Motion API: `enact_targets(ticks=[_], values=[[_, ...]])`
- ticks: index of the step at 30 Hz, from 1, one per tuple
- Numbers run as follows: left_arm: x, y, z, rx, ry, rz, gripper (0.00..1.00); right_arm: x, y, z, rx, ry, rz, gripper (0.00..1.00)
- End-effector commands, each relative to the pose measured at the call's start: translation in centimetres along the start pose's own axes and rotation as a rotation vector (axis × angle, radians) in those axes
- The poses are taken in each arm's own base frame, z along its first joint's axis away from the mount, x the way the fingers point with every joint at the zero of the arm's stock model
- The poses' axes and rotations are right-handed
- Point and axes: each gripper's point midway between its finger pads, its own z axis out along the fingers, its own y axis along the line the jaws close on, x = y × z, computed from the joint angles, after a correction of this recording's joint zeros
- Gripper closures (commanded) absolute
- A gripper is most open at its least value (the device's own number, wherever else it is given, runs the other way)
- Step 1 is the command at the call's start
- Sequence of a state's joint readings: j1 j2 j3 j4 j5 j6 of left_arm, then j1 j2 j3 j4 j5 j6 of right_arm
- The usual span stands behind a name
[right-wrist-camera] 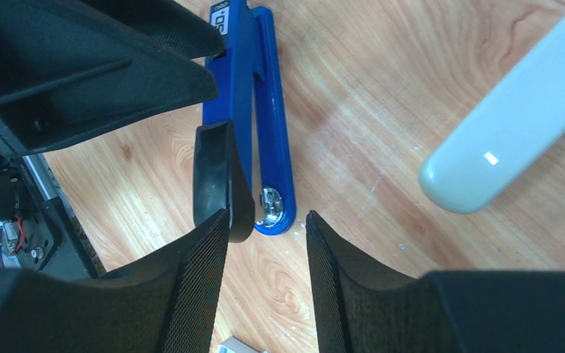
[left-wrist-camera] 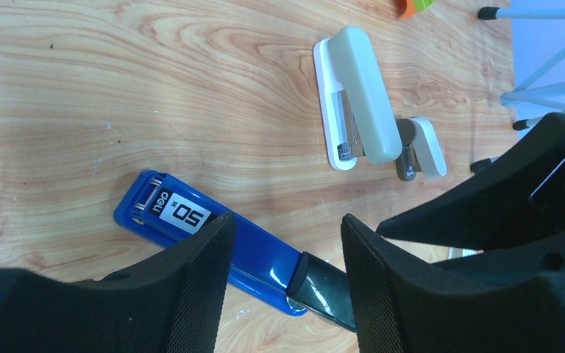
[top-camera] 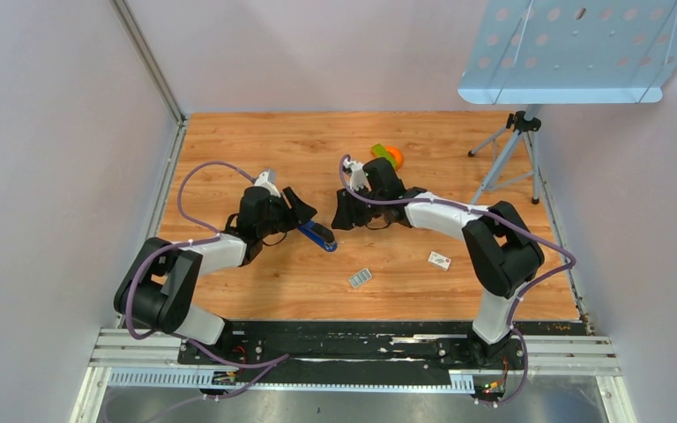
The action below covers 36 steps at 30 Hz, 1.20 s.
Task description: Load the staples into the stapler
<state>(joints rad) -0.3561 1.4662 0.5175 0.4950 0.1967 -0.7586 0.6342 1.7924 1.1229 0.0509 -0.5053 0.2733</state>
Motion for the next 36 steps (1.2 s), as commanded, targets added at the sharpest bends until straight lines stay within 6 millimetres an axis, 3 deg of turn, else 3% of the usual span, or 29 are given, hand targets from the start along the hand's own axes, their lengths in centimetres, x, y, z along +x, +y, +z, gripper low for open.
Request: enact_targets(ticks=[1, 8, 16, 20, 25, 29, 33, 36], values=[[2.8, 2.2, 0.0, -0.076, 0.087, 0.000, 0.44, 1.8, 1.0, 0.9, -0.016, 0.056, 0.021, 0.55], [4.1, 3.7, 0.3, -0.121, 0.129, 0.021, 0.48, 4.1, 1.7, 2.2, -0.022, 0.121, 0.014, 0.57], [5.3, 5.0, 0.7, -0.154, 0.165, 0.040, 0.51, 8.4, -1.1, 3.1, 0.086, 0.200, 0.051, 0.65], [5.5, 5.0, 0.9, -0.148, 0.171, 0.039, 0.51, 9.1, -1.4, 3.1, 0.094, 0.210, 0.057, 0.66], [4.7, 4.1, 0.9, -0.132, 0.171, 0.053, 0.51, 7.8, -1.1, 2.6, 0.098, 0.183, 0.047, 0.66], [1.9, 1.9, 0.5, -0.127, 0.164, 0.114, 0.49, 5.0, 0.2, 1.0, 0.091, 0.141, 0.032, 0.63], [-2.2, -1.8, -1.5, -0.110, 0.154, 0.221, 0.44, 1.9, 1.9, -2.7, 0.111, 0.074, -0.005, 0.53], [-5.3, -5.2, -4.2, -0.068, 0.127, 0.300, 0.26, 0.3, 3.1, -6.9, 0.153, 0.026, -0.062, 0.38]])
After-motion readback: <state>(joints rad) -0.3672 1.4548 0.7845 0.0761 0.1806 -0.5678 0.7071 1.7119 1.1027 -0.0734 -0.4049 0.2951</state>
